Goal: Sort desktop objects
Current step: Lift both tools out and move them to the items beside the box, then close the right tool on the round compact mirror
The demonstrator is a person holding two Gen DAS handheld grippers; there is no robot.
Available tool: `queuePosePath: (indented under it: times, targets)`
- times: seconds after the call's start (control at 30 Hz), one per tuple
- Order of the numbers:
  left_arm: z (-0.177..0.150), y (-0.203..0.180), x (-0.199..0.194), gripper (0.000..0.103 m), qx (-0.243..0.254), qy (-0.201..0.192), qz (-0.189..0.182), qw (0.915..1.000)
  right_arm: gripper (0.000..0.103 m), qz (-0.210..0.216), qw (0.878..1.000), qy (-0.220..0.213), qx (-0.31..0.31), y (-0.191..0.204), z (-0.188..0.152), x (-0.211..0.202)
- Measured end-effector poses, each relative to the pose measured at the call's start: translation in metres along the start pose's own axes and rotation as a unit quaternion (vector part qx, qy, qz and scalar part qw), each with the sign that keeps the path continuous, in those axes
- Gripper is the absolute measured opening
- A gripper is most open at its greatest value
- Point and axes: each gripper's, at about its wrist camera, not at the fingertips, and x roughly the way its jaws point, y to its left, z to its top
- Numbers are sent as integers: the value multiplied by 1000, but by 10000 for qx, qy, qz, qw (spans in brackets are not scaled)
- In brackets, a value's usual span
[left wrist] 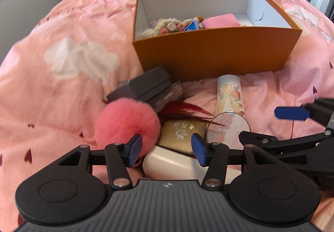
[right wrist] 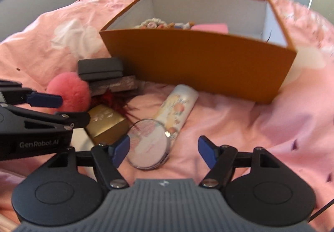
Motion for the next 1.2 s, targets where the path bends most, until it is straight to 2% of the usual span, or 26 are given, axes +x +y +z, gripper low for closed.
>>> queuePosePath:
  times: [0.13,0.2,0.3,0.47,0.7,0.8,0.93,1.07,1.2]
  targets:
    - [-3,16,6,68,-443,213,-203,9986,63,424,9981,288,339,-10,-1,15]
    - [-5,25,12,68,-707,392,-324,9962,63,633,9957,449,501,-14,-2,22]
    - [-8,36,19,68,-1006,575,-460,9922,56,893,9916,647,669,-16,-3,31]
    - [-8,41,22,68,-1149,622,-586,9897,55,960,9893,765,788,-18,-4,38]
    - [-4,36,22,69,-988,518,-608,9919,54,1031,9816,1032,1229,-30,-4,59]
    - [-1,29,8,69,-713,241,-388,9964,36,994,9815,1052,1251,-30,-5,58]
    - [3,7,-4,69,41,-42,-496,9988,25,924,9854,956,1067,-24,-3,46]
    - [7,-8,4,69,522,87,-568,9970,19,957,9895,714,818,-17,1,30]
    - [9,-8,20,69,561,337,-749,9950,16,888,9924,487,693,-17,5,12]
